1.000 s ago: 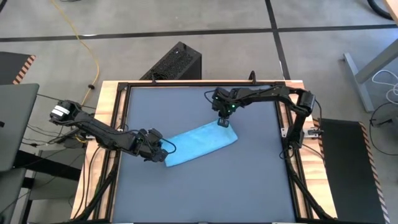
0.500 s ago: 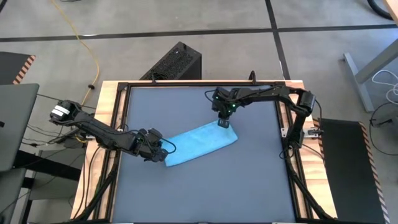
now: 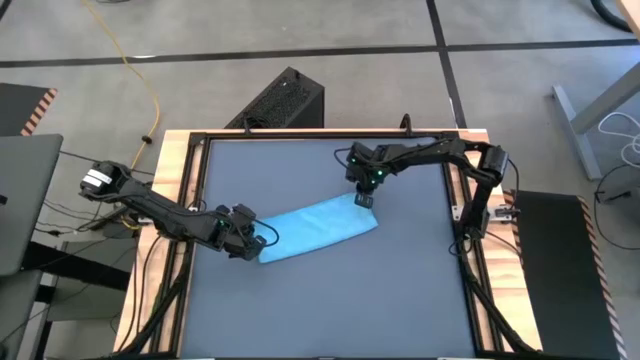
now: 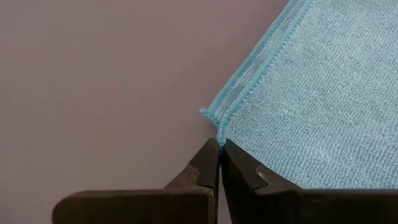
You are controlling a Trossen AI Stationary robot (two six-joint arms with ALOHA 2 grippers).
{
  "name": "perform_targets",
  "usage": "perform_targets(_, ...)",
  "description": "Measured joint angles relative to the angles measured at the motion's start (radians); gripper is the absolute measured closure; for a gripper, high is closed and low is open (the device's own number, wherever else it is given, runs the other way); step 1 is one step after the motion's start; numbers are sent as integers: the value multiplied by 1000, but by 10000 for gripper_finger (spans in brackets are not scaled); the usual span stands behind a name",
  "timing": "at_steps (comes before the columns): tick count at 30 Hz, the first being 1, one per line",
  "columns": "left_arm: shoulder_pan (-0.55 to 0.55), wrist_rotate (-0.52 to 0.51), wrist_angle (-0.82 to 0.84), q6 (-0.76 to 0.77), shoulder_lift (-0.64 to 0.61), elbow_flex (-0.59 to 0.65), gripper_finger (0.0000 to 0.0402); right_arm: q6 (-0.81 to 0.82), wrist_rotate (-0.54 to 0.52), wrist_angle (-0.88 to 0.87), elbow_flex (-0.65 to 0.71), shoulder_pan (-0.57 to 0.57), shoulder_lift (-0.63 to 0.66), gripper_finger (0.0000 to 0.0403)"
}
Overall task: Roll towel into tight, uniform cylinder
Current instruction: Fold the blue microfiber cloth
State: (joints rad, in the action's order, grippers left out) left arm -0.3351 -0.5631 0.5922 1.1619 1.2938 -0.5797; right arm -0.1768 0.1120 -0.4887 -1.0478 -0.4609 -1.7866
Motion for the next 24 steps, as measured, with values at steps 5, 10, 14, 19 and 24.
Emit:
perform_targets(5, 0, -1, -1, 9, 0, 0, 401, 4, -3, -7, -4, 10, 2, 378)
perform_targets(10, 0, -30, -8, 11, 0, 0, 382, 3, -5, -37, -48, 24, 0, 373)
perform_targets(14, 12, -36, -8, 10, 0, 0, 351, 3, -5, -50, -96, 28, 0, 374)
perform_targets(19, 40, -36, -7, -9, 0, 0, 304, 3, -5, -97, -162, 28, 0, 374)
perform_targets(24, 54, -6, 3, -41, -11, 0, 271, 4, 15, -197, -217, 46, 3, 375)
